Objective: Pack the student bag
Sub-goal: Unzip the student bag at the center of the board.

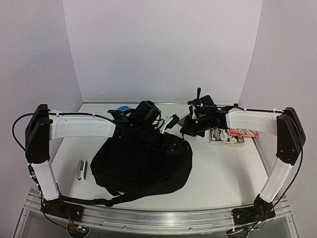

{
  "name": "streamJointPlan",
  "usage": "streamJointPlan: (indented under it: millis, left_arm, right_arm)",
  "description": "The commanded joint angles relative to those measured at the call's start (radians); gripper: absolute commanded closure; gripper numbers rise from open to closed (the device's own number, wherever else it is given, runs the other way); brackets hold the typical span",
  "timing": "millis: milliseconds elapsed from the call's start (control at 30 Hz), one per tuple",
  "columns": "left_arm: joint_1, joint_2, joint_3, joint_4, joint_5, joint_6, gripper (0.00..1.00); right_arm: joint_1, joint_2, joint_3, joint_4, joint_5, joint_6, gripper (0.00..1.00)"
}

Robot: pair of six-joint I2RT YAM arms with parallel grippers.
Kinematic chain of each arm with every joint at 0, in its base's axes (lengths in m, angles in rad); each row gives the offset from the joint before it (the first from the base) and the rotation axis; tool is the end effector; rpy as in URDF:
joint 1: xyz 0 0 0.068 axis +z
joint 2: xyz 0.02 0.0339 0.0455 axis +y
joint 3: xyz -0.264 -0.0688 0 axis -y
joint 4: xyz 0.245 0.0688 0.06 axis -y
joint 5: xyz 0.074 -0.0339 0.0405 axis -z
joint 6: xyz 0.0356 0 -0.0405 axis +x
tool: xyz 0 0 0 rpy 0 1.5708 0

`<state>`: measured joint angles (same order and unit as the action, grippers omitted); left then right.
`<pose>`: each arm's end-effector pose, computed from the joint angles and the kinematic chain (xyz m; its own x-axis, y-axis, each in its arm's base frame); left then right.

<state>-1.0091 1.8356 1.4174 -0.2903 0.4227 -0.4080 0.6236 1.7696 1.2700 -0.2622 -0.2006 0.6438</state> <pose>0.2104 -0.3617 0.2544 -0.6902 0.4174 -0.5911 0.7233 0.4224 -0.5463 0.3163 0.2363 0.2324 -0.8619 0.1046 -0.4962 -0.2150 0.8109 0.5443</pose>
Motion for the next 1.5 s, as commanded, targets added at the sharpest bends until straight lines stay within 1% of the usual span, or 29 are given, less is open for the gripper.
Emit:
streamJointPlan:
  millis: [0,67,233,333,400,500,567,633,733,800,833,1000,1200,1300,1367,1400,1467]
  left_arm:
    - [-0.002,0.104,0.139,-0.023,-0.073,-0.022,0.20]
    - [-0.003,0.120,0.143,-0.008,-0.050,-0.031,0.18]
    - [-0.020,0.145,0.131,0.006,-0.030,-0.050,0.18]
    - [-0.034,0.159,0.130,0.006,-0.024,-0.060,0.20]
    - [-0.044,0.168,0.130,0.006,-0.022,-0.062,0.25]
    - [-0.058,0.177,0.128,-0.004,-0.035,-0.063,0.39]
    - [-0.064,0.180,0.126,-0.011,-0.046,-0.060,0.54]
    - [-0.070,0.180,0.117,-0.011,-0.053,-0.058,0.65]
    - [-0.076,0.171,0.092,0.010,-0.042,-0.053,0.87]
    - [-0.081,0.158,0.059,0.032,-0.039,-0.051,0.96]
    - [-0.083,0.147,0.044,0.048,-0.035,-0.051,0.99]
    - [-0.085,0.091,-0.047,0.129,-0.001,-0.046,1.00]
    - [-0.091,0.019,-0.144,0.243,0.078,-0.025,1.00]
    - [-0.091,0.013,-0.152,0.246,0.085,-0.030,1.00]
    - [-0.091,0.008,-0.153,0.233,0.062,-0.039,0.99]
    - [-0.091,0.003,-0.153,0.226,0.039,-0.046,0.96]
    - [-0.091,-0.004,-0.145,0.208,-0.018,-0.064,0.77]
  right_arm:
    - [0.003,-0.065,-0.012,0.062,-0.003,0.007,1.00]
    - [0.003,-0.066,-0.012,0.063,0.005,0.009,1.00]
    - [0.003,-0.055,-0.005,0.063,0.028,0.025,1.00]
    - [0.004,-0.041,0.005,0.063,0.032,0.029,1.00]
    - [0.003,-0.035,0.010,0.063,0.036,0.029,1.00]
    - [0.003,-0.028,0.015,0.064,0.037,0.031,1.00]
    - [0.003,-0.025,0.018,0.064,0.040,0.031,1.00]
    - [0.003,-0.022,0.018,0.064,0.044,0.031,1.00]
    - [0.003,-0.013,0.023,0.064,0.044,0.031,1.00]
    - [0.004,-0.008,0.030,0.065,0.047,0.028,1.00]
    - [0.003,-0.003,0.035,0.066,0.047,0.027,1.00]
    - [0.004,0.039,0.077,0.069,0.029,0.013,1.00]
    - [0.003,0.129,0.164,0.075,-0.042,-0.042,1.00]
    - [0.002,0.173,0.209,0.075,-0.060,-0.060,1.00]
    - [0.003,0.200,0.236,0.076,-0.072,-0.063,1.00]
    - [0.002,0.209,0.243,0.077,-0.077,-0.063,1.00]
    - [0.003,0.218,0.247,0.078,-0.081,-0.059,1.00]
